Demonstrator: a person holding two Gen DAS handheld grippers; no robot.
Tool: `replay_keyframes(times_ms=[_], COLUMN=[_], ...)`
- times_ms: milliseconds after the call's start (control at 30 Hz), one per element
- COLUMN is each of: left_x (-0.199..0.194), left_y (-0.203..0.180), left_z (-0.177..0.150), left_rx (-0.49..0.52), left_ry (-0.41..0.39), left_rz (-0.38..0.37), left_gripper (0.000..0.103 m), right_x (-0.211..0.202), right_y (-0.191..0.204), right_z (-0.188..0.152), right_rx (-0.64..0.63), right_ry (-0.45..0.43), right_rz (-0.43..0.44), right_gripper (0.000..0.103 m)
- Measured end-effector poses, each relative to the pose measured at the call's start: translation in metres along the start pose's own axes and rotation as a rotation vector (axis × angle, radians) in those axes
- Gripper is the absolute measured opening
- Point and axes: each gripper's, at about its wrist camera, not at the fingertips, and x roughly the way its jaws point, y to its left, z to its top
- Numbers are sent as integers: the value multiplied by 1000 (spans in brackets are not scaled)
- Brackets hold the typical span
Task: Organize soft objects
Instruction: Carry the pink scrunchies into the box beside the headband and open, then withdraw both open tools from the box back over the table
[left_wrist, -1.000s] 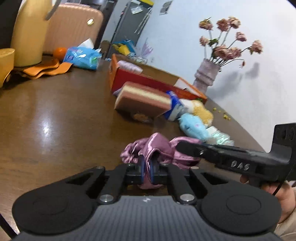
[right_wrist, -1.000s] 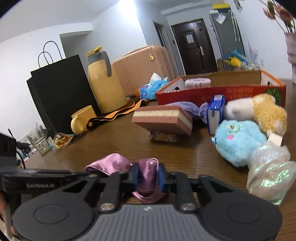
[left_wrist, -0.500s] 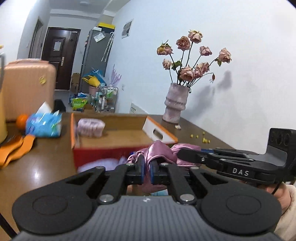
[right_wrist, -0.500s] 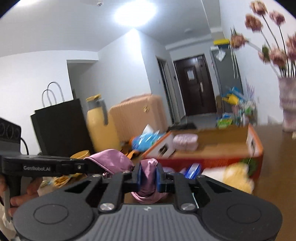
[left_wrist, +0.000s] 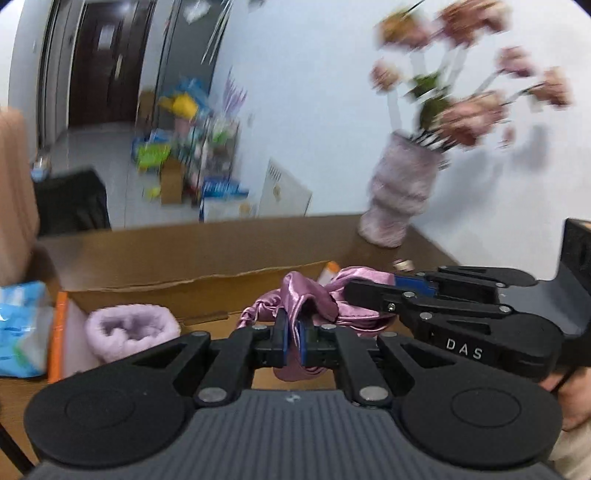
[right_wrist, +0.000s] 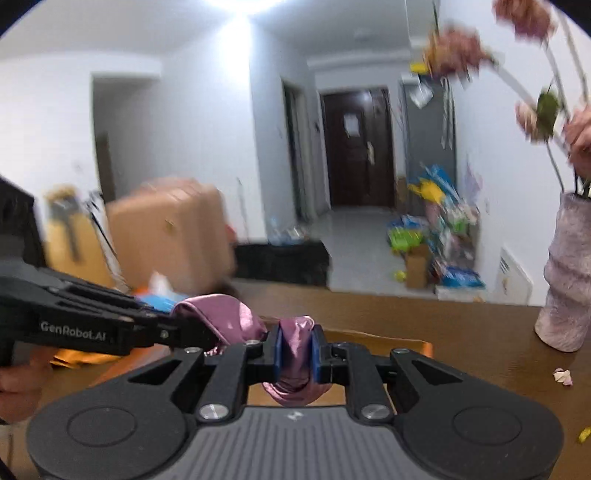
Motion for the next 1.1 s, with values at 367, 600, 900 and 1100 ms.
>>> replay_keyframes(times_ms=[367, 600, 900, 1100], left_x=[113, 76, -57, -153], left_y=[50, 37, 9, -17], left_z=[8, 21, 19, -17], left_rx=[-128, -88, 13, 73], left_ry=[176, 141, -38, -160], left_rz=[36, 80, 252, 307], left_gripper=[8, 11, 39, 67], right_x=[109, 89, -29, -124], right_y=[-27, -18, 2, 22], right_z=[-2, 12, 32, 11], right_rx=[-66, -81, -107, -125], right_ry=[194, 144, 17, -83], right_rz=[-151, -152, -169, -204], right_gripper=[22, 25, 53, 76])
